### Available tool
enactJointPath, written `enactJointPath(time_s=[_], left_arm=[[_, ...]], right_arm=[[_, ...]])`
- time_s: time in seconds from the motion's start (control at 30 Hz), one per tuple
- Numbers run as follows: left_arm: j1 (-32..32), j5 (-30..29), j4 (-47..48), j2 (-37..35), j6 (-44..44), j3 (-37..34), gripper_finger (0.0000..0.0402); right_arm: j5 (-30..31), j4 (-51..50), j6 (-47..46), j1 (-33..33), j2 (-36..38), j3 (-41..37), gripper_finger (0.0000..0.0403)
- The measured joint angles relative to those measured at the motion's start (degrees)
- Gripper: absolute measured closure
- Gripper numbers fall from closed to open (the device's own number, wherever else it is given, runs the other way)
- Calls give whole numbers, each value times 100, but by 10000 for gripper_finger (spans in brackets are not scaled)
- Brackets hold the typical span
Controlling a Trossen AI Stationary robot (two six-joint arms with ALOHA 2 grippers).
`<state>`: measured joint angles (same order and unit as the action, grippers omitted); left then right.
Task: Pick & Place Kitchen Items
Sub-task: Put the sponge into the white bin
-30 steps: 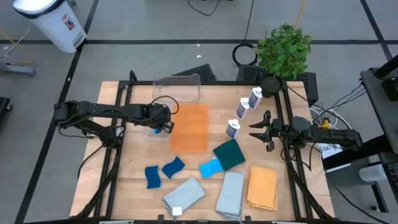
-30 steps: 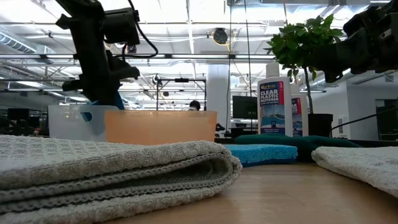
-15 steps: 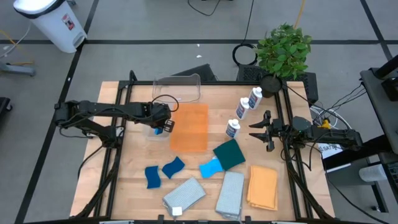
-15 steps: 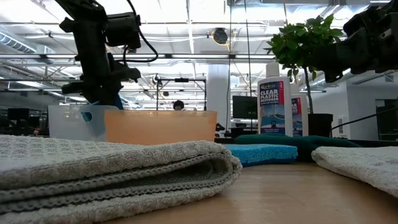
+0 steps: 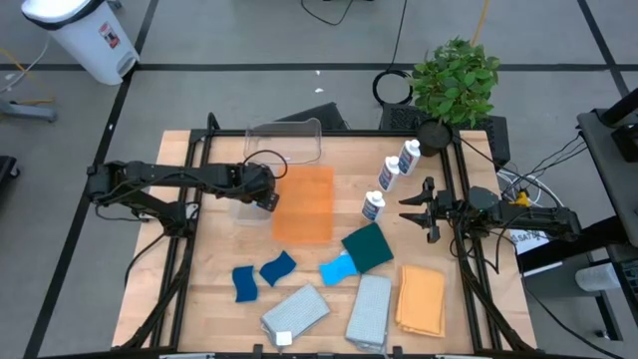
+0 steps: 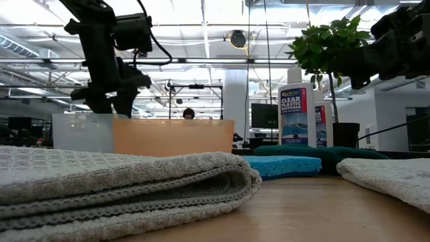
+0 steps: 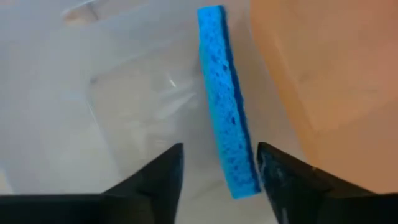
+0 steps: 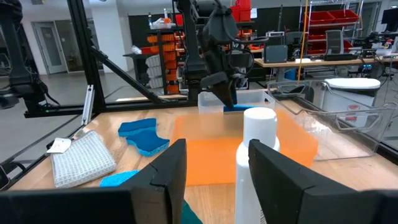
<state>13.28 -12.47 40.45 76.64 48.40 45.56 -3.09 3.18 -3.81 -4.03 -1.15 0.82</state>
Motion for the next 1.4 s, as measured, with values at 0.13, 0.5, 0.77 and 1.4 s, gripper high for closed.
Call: enactJointPath(time_s=[0.13, 0.5, 0.77, 1.4], left_arm=[[150, 90, 44, -73, -170, 0, 142], [346, -6, 437, -207, -168, 7, 128], [343, -509, 1007, -199, 295, 7, 128], [-643, -231, 890, -1637, 787, 7, 128]], right_arm=[[2, 0, 0, 0, 0, 0, 257], [0, 0, 0, 2, 1, 0, 257], [2, 0, 2, 1, 2, 0, 257], [2, 0, 0, 2, 0, 0, 256]])
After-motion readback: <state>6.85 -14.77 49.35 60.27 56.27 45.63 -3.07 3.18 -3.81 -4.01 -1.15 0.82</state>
